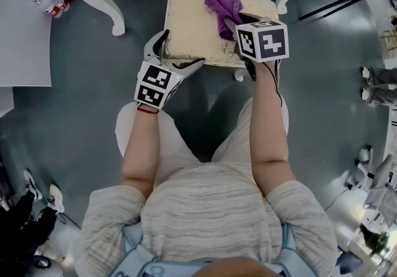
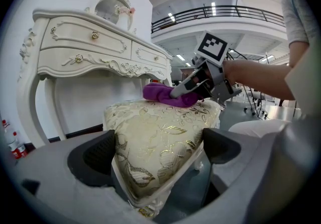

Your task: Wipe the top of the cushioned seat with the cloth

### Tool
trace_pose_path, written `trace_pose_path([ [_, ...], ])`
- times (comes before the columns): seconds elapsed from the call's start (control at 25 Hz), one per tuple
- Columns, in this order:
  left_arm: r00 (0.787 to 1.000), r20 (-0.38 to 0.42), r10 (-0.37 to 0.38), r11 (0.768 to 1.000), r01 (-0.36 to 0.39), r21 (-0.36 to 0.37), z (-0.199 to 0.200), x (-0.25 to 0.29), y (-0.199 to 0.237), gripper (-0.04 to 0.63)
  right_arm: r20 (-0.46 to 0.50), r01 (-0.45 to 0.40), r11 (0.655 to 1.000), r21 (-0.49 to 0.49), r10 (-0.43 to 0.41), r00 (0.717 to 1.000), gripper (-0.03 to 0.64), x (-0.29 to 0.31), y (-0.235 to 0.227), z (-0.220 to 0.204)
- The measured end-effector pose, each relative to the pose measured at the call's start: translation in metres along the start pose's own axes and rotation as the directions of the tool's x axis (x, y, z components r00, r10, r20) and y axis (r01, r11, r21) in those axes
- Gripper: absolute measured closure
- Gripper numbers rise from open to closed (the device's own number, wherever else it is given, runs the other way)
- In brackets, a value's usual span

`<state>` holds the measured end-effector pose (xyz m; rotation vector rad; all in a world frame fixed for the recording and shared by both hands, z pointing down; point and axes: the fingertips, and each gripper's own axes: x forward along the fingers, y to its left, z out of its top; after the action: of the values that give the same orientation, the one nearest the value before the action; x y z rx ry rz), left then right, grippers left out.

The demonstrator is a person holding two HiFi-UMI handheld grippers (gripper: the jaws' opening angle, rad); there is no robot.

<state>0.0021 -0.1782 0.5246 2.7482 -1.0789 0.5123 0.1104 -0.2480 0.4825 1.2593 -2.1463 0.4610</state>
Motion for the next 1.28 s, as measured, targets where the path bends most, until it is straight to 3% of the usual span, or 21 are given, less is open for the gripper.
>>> trace_pose_path([
  [1.28, 1.000, 0.001, -0.003, 1.000, 0.003, -0.001, -0.001, 0.000, 0.000, 0.036, -0.027, 0.128, 0.991, 0.032, -0.127, 0.991, 0.511, -0.033, -0.069, -0.030],
])
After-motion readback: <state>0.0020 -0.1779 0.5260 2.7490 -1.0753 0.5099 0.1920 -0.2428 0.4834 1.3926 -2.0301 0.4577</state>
